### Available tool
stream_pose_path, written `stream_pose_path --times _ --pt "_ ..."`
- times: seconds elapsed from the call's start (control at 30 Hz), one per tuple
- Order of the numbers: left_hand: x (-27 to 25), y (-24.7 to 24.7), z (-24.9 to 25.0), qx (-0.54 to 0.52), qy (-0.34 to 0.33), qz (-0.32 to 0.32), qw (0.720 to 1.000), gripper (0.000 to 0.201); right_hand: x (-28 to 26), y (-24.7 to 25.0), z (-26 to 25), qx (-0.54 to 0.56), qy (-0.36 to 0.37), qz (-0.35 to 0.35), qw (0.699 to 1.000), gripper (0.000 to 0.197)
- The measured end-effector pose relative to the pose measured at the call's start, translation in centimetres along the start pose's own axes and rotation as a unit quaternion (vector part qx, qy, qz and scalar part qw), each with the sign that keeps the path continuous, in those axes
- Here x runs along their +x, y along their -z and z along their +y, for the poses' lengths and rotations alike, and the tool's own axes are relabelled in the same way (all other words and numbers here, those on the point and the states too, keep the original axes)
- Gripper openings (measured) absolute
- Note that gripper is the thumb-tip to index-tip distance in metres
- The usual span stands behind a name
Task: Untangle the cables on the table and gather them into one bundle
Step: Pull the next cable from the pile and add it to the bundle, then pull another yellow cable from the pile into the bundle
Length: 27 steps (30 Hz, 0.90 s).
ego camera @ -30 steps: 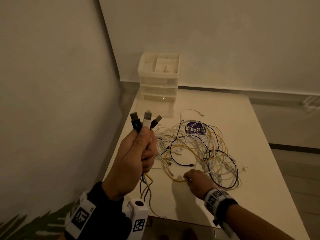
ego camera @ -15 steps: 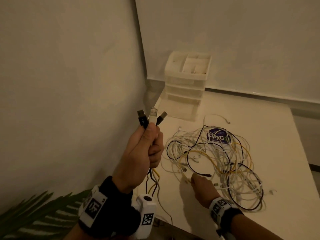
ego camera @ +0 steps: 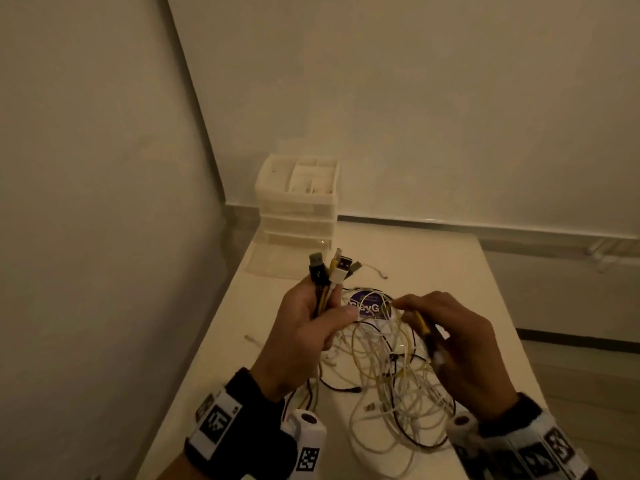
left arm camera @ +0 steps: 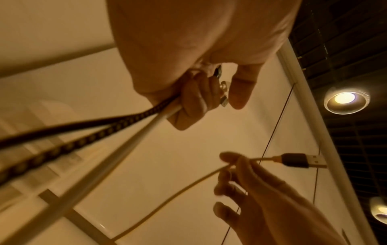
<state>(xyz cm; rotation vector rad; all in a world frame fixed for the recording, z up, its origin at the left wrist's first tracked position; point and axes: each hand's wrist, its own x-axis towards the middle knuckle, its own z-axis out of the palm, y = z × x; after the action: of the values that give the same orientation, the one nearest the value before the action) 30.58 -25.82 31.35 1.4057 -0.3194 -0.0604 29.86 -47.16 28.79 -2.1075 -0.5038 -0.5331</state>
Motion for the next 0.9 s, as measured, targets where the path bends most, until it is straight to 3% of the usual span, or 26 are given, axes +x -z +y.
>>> stream_pose_path --times 0.1,0.2,0.27,0.4,0.5,0.63,0.77,0.9 --pt "1.1 -1.8 -0.2 0.011 -0.023 -0.004 1.000 0.016 0.3 0.0 -1.5 0.176 -0.074 0.031 0.981 0.028" --pt "1.8 -3.0 -0.1 -0.001 -0.038 -0.008 0.999 0.023 0.5 -0.5 -3.8 0.295 -0.161 -0.031 0.941 0.034" --pt "2.0 -3.5 0.0 0.004 -0.044 -0.007 0.999 0.022 0.6 -1.1 -5.0 0.250 -0.171 -0.068 0.951 0.035" --pt "2.1 -4.1 -0.4 0.053 -0.024 0.012 0.998 0.028 0.6 -2.2 -5.8 0.081 -0.109 -0.060 0.989 0.027" --pt "1.8 -4.5 -0.8 0.049 -0.015 0.019 0.998 0.012 0.7 -2.8 -5.4 0.017 -0.105 -0.075 0.991 0.027" --pt "1.5 -4.5 -0.8 0.037 -0.005 0.050 0.998 0.018 0.4 -3.1 -5.3 0.021 -0.095 -0.091 0.991 0.025" --pt "1.8 -2.7 0.1 0.021 -0.005 0.068 0.997 0.035 -1.6 -3.4 -4.4 0.057 -0.103 -0.141 0.983 0.038" --pt "2.1 -0.3 1.5 -0.088 0.001 0.060 0.994 0.034 -4.8 -3.3 -1.3 0.121 -0.144 -0.197 0.962 0.031"
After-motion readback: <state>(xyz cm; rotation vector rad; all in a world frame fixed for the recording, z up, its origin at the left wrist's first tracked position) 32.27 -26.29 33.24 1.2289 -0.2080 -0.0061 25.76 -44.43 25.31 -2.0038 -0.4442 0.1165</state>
